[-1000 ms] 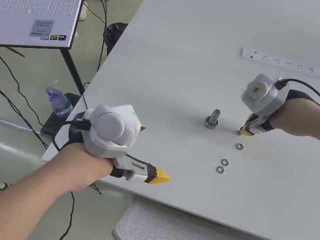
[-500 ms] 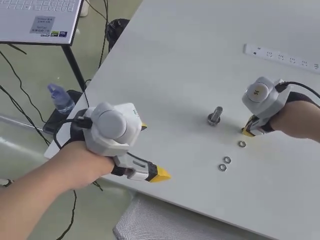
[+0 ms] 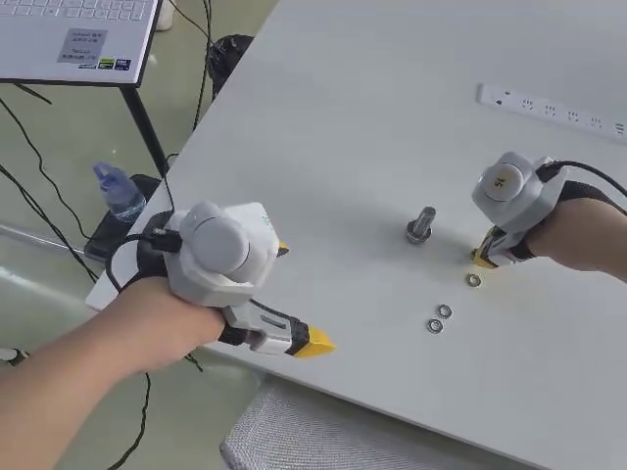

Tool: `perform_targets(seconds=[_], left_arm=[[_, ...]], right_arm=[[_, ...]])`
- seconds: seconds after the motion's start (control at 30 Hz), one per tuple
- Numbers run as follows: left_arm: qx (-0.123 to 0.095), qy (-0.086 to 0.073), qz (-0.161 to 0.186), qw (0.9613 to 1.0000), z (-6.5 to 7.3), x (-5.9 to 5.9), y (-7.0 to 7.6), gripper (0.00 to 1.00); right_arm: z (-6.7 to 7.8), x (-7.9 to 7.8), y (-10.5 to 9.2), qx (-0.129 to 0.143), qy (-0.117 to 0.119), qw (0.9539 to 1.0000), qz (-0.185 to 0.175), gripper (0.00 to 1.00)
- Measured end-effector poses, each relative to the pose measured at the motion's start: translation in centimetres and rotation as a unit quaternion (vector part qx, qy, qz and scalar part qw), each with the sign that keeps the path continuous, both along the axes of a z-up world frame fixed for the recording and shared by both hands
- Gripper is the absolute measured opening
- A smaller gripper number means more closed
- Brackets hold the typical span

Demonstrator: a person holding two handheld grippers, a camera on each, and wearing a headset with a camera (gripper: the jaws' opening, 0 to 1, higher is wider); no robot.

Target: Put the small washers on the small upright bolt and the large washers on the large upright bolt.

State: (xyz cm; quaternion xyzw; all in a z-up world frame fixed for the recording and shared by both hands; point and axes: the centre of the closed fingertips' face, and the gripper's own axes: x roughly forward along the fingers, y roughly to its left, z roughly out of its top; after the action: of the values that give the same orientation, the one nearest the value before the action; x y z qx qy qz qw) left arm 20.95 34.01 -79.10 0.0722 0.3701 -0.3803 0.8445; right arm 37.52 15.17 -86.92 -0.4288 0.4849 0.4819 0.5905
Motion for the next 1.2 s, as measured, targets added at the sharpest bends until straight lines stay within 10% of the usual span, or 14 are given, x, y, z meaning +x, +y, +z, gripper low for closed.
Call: perform_targets(seconds=[0.77,1.2], left_arm=[[-0.001,0.002,-0.003,1.0000,0.0,0.2,-0.1,0.79],[-0.018,-0.023,0.010,0.9995,1.2,0.8,-0.4,0.84]], right_arm=[[0.1,0.6,0.3,0.013,0.003,0.9999,-0.001,0.30],[2.6,0.7,0.7,0.035,0.002,0.9992,-0.018,0.33]])
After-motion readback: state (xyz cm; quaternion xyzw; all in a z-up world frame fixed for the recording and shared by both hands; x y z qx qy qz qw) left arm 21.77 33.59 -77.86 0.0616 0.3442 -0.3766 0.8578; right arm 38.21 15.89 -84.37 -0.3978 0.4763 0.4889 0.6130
